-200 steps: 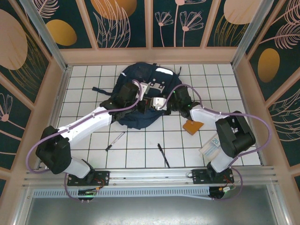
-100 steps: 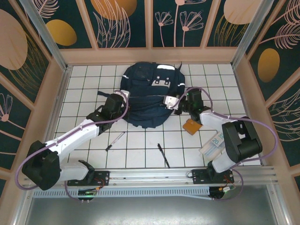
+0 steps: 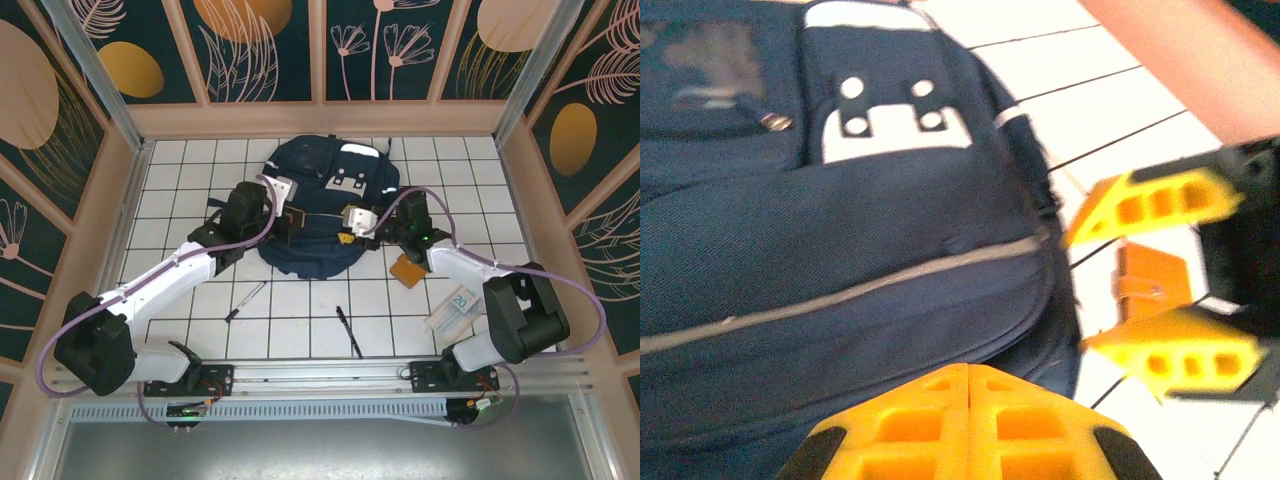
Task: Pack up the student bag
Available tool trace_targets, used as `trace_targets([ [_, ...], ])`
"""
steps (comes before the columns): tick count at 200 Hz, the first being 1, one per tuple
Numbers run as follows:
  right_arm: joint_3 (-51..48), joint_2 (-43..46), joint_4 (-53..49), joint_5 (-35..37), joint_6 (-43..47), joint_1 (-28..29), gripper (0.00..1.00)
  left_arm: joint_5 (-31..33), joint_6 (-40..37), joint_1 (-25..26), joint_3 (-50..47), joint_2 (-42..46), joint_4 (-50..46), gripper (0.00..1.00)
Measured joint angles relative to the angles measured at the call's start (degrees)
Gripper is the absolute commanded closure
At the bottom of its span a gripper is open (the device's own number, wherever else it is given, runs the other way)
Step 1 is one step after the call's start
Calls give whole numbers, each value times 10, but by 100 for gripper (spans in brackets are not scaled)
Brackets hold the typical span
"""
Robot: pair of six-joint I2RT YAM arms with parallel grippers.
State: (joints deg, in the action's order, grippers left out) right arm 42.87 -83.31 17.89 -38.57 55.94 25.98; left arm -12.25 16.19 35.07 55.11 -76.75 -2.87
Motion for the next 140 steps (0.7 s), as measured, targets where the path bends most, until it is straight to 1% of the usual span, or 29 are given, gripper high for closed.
trace_targets([
  [13,6,-7,3,-6,-4,14,43,-14,6,6,10,-1,9,100],
  [29,19,-25,2,-7,-5,22,43,-24,11,11,12,-1,19,100],
  [48,32,-42,-13,12,7,27,49,-14,19,13,12,-3,19,100],
  [60,38,-44,-33,23,21,25,51,-2,24,13,12,-6,15,90],
  [78,39,-41,-59,28,29,5,48,-1,44,13,12,-26,9,84],
  [94,39,-33,-83,43,51,-22,45,-10,83,24,13,-65,8,79],
  [107,46,-33,-111,61,74,-36,44,-14,119,41,9,-92,11,77],
  [120,58,-44,-135,73,101,-38,43,-15,152,54,-6,-100,17,77],
  [140,79,-74,-154,73,142,-35,43,-14,184,59,-13,-104,18,76],
])
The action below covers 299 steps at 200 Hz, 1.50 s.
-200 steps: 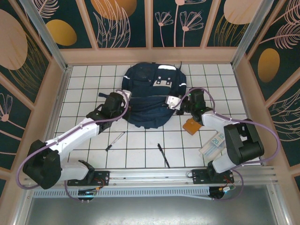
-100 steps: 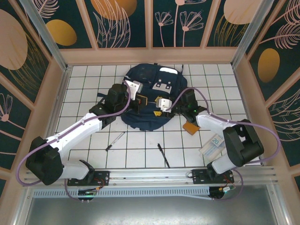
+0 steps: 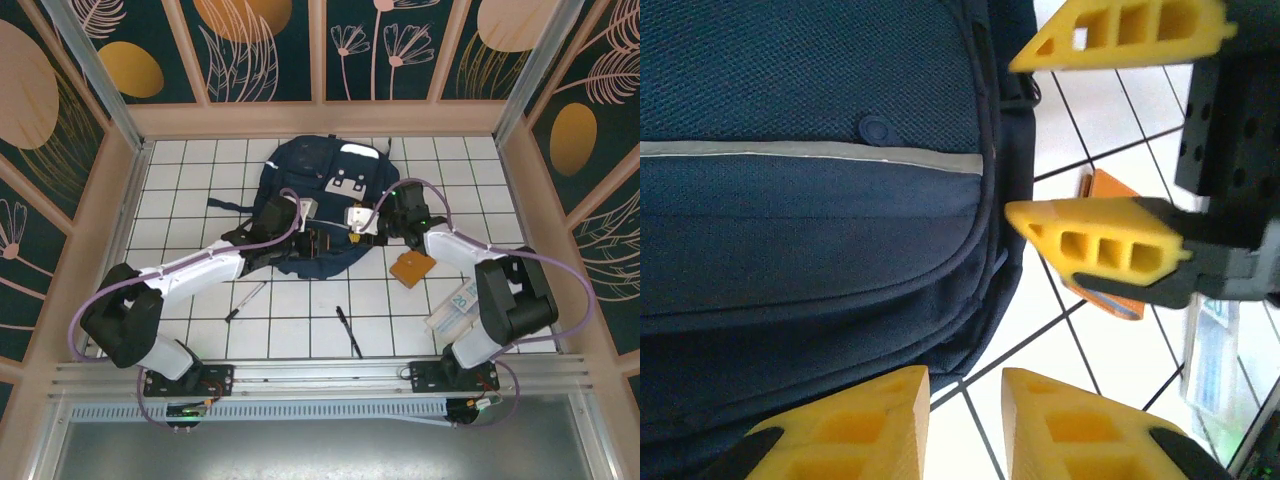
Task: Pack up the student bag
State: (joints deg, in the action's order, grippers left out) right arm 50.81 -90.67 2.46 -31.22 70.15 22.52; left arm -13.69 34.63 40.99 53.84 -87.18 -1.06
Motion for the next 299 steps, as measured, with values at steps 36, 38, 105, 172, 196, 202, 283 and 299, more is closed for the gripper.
trace_targets([
  [36,18,-67,17,31,41,23,56,-8,34,-2,2,-13,0,71],
  [38,18,-70,19,32,44,24,57,-9,35,-2,2,-14,0,70],
  [105,92,-87,-66,-5,64,29,42,3,68,-2,-10,13,-4,64],
  [172,73,-112,-28,26,60,51,42,25,93,-2,-40,35,-10,60],
  [196,60,-112,-1,34,57,54,67,34,104,-2,-41,35,-10,57],
  [202,48,-111,18,38,56,55,85,36,107,-2,-42,35,-10,56],
  [283,-36,-44,266,-13,-122,37,100,42,131,-2,-26,35,-19,50],
  [299,-36,-43,294,-24,-160,35,100,48,131,-2,-6,33,-19,48],
])
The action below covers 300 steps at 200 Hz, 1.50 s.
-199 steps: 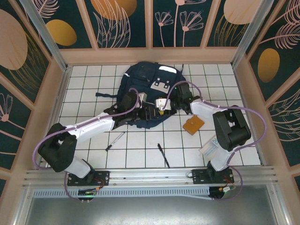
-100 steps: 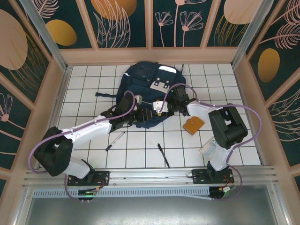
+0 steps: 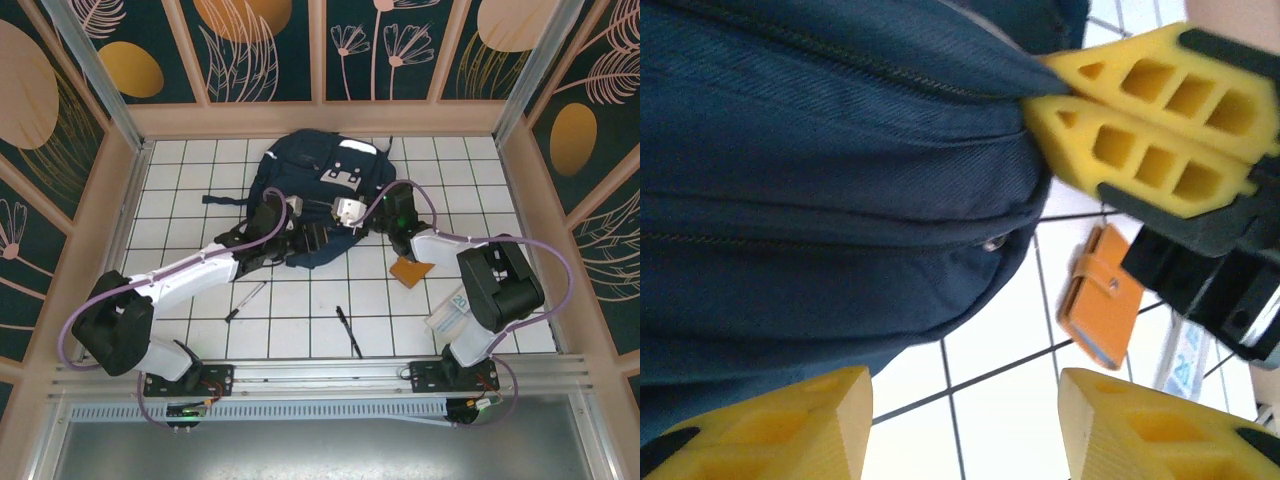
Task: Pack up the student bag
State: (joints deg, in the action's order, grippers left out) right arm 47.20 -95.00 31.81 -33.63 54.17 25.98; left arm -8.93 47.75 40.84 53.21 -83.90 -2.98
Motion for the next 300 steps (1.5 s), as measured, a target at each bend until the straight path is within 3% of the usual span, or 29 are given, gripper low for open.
trace_targets([
  [39,0,0,46,-19,-78,0,100,17,12,0,41,-18,4,46],
  [115,14,-18,68,-21,-154,18,100,76,56,8,69,-65,-24,62],
  [164,14,-18,63,-19,-152,30,100,120,59,15,70,-82,-49,90],
  [174,15,-18,56,-18,-143,32,100,127,47,16,71,-83,-58,100],
  [208,15,-17,36,-10,-110,36,100,148,16,16,73,-82,-80,100],
  [244,27,-10,-5,-5,-55,37,100,113,-18,-5,52,-41,-79,100],
  [300,37,-6,-73,12,41,36,100,6,-76,-71,-11,57,-63,100],
])
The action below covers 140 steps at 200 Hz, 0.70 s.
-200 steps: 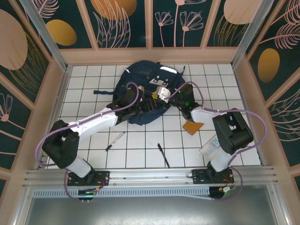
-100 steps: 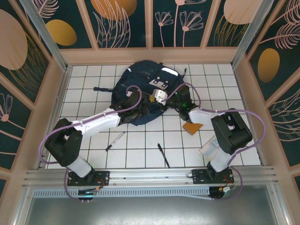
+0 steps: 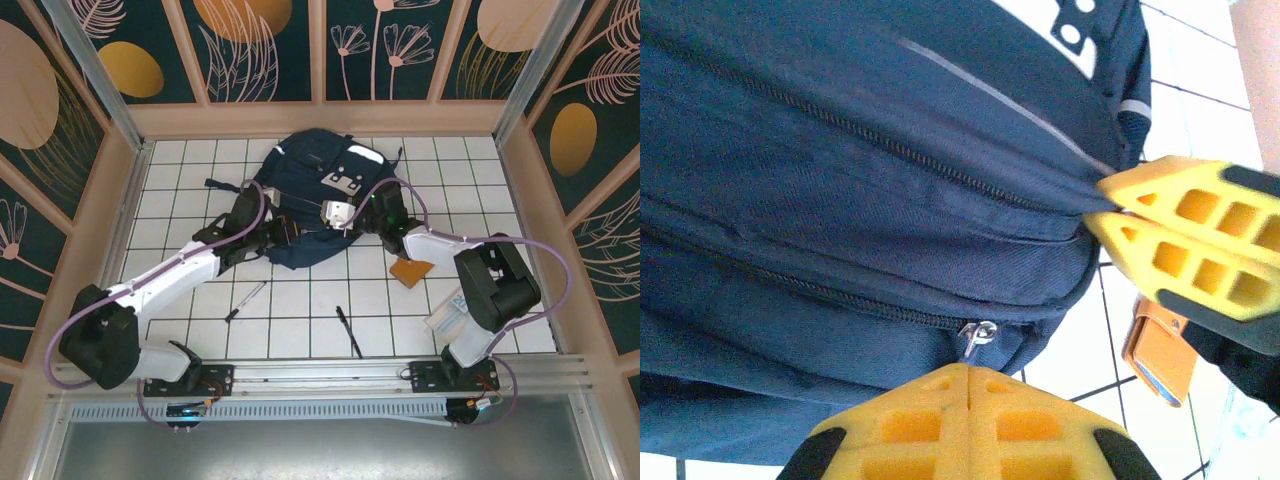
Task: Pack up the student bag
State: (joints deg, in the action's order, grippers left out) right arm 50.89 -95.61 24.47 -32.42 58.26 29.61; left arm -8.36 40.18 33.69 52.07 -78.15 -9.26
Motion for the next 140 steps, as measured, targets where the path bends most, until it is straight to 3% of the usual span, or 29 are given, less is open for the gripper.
trace_targets([
  [30,0,1,-10,-3,6,-3,100,-1,-74,-1,-3,11,-2,100],
  [42,0,3,-11,-5,6,-4,100,-9,-102,-2,-9,10,-2,82],
  [58,0,8,-11,-6,2,-6,100,-50,-125,-3,-13,0,3,70],
  [77,0,10,-12,-8,-3,-8,100,-75,-124,-1,-13,-18,17,64],
  [140,6,10,-17,-17,-17,-9,100,-105,-110,0,-13,-63,67,62],
])
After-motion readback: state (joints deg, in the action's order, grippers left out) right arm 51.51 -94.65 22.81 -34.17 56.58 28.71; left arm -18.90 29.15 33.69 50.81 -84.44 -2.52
